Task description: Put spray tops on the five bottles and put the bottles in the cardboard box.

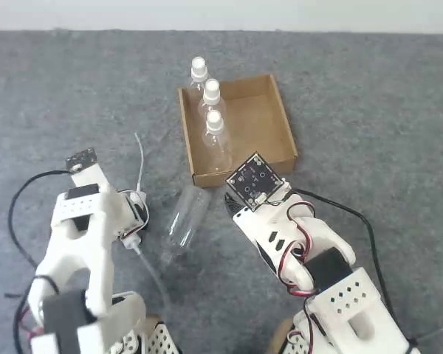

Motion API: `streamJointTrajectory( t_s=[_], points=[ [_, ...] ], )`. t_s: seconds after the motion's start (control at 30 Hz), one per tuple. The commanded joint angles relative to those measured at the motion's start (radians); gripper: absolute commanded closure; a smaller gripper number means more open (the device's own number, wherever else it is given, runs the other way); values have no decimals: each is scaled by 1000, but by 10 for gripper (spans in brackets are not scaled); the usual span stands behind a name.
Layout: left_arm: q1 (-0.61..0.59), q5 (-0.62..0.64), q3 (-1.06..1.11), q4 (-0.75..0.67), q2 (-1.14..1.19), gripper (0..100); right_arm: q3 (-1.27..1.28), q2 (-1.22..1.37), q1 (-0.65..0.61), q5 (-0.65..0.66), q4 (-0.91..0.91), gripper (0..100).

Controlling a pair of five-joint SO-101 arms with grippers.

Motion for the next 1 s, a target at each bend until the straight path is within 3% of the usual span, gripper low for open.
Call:
streamJointTrajectory(
  t_s=[0.0, 0.17, 0.37, 0.97],
  points=[
    [-2, 34, -79, -41, 44, 815, -12, -31, 10, -8, -22, 961],
    [-2, 34, -85, -43, 46, 828, -12, -31, 10, -8, -22, 961],
    [2, 32, -87, -43, 43, 994, -12, -31, 10, -8, -22, 961],
    [-5, 31, -148, 58, -34, 989, -11, -31, 8, -8, -22, 961]
  ],
)
